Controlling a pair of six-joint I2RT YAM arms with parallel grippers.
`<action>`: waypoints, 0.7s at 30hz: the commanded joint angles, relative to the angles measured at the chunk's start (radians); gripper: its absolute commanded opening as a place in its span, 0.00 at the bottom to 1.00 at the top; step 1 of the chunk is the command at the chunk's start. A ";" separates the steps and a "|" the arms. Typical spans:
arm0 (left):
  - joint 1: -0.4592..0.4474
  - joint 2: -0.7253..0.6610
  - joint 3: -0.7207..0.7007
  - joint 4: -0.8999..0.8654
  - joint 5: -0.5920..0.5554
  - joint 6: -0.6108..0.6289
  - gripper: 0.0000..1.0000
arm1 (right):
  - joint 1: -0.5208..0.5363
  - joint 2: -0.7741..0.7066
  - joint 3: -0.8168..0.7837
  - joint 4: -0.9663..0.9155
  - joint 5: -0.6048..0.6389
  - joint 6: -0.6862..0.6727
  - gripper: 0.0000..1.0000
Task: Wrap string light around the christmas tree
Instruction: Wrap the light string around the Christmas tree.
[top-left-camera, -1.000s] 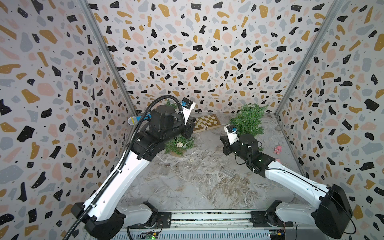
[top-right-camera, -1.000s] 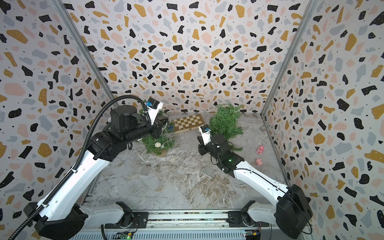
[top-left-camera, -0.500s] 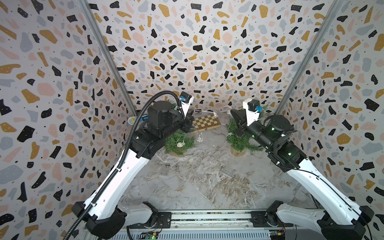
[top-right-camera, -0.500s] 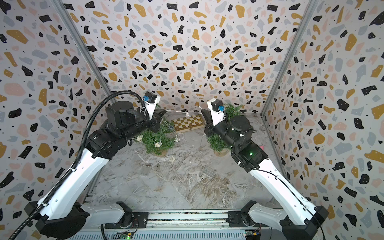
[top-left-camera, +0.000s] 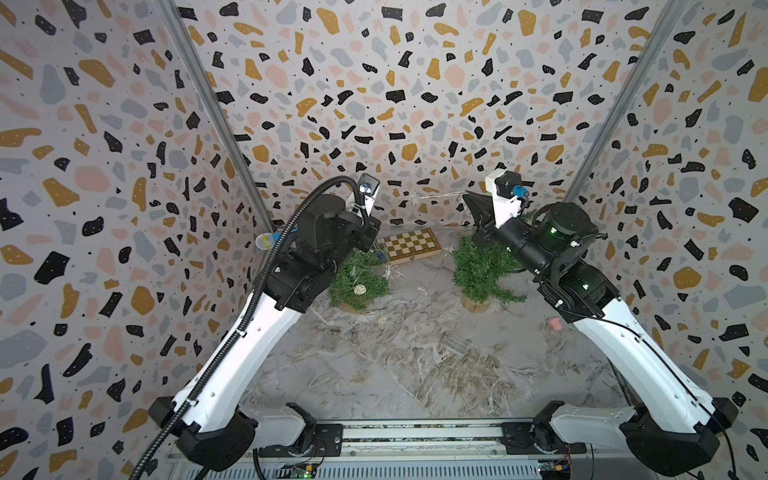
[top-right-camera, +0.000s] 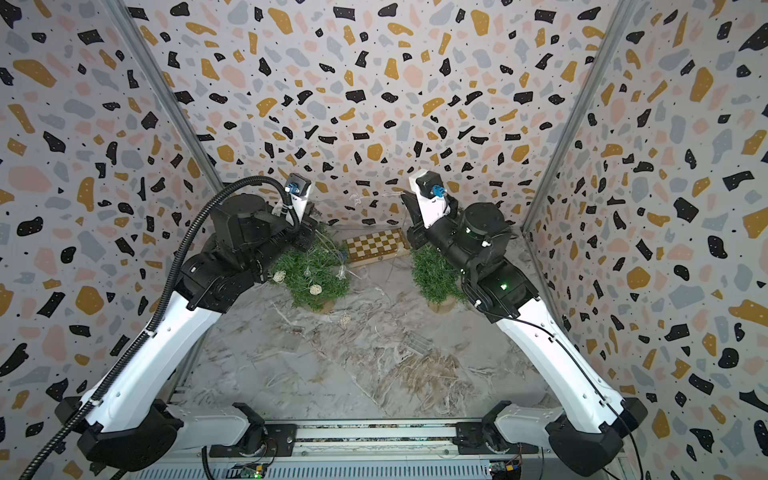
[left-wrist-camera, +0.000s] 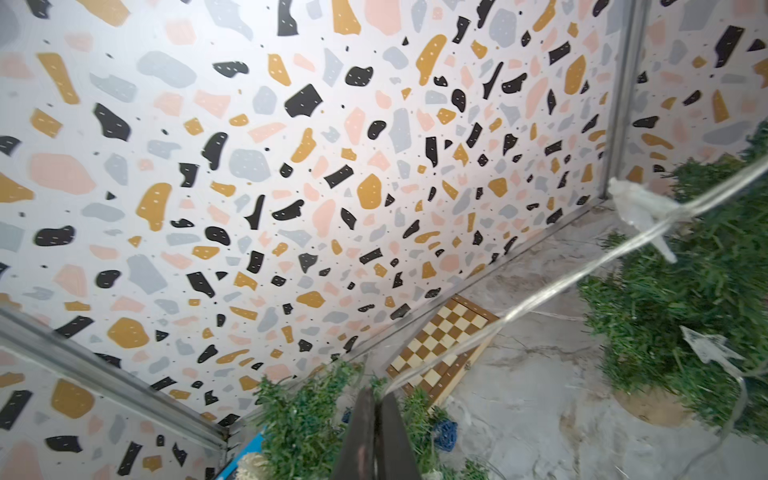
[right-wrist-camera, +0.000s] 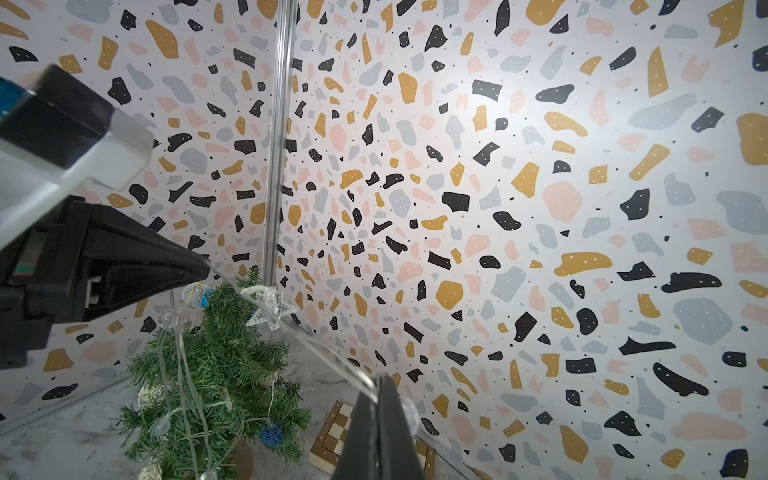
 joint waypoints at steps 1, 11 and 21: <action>0.023 -0.005 0.025 0.075 -0.228 0.048 0.00 | -0.017 -0.041 0.075 0.025 0.111 -0.047 0.00; 0.003 0.079 0.161 0.101 -0.137 0.094 0.00 | -0.017 0.111 0.200 0.004 0.323 -0.153 0.00; -0.006 0.222 0.287 0.125 0.304 -0.133 0.00 | -0.098 0.187 0.310 -0.035 0.017 -0.003 0.00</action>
